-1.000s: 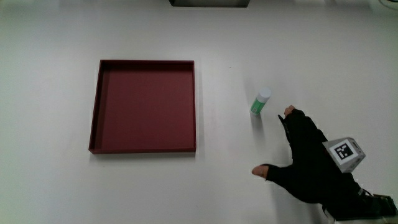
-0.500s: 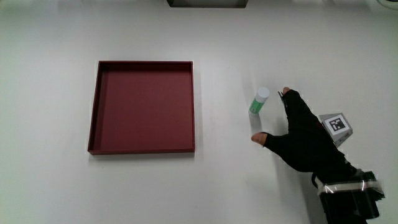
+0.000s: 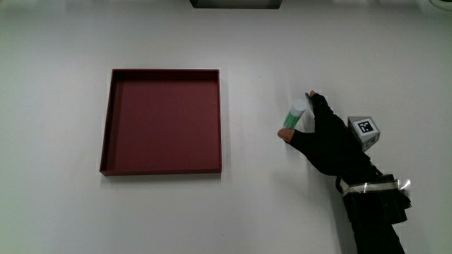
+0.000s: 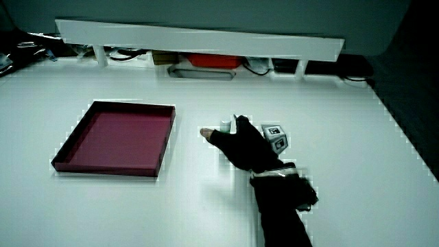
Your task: Pick glue stick
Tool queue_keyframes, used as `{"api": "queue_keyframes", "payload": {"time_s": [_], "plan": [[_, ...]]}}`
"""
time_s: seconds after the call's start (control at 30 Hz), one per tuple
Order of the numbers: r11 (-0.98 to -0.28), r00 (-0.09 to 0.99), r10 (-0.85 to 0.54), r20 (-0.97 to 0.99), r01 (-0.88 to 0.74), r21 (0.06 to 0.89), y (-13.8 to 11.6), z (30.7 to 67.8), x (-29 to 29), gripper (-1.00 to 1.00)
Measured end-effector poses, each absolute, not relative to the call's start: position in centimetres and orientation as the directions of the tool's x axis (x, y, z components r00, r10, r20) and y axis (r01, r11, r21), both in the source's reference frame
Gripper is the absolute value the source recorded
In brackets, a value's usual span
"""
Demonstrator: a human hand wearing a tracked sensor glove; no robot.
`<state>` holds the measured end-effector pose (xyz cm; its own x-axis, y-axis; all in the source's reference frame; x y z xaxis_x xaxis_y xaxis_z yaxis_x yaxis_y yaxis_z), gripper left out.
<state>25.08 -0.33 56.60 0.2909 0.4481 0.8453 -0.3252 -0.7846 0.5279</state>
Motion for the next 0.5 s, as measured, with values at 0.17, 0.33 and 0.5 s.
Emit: {"api": "queue_keyframes", "payload": {"time_s": [0.17, 0.33, 0.5], "plan": [[-0.786, 0.245, 0.471, 0.847, -0.318, 0.530, -0.4, 57.9, 24.7, 0.00], [-0.782, 0.241, 0.477, 0.845, -0.322, 0.533, -0.5, 58.3, 24.0, 0.00], [-0.800, 0.210, 0.476, 0.854, -0.300, 0.520, -0.3, 58.4, 24.0, 0.03]]}}
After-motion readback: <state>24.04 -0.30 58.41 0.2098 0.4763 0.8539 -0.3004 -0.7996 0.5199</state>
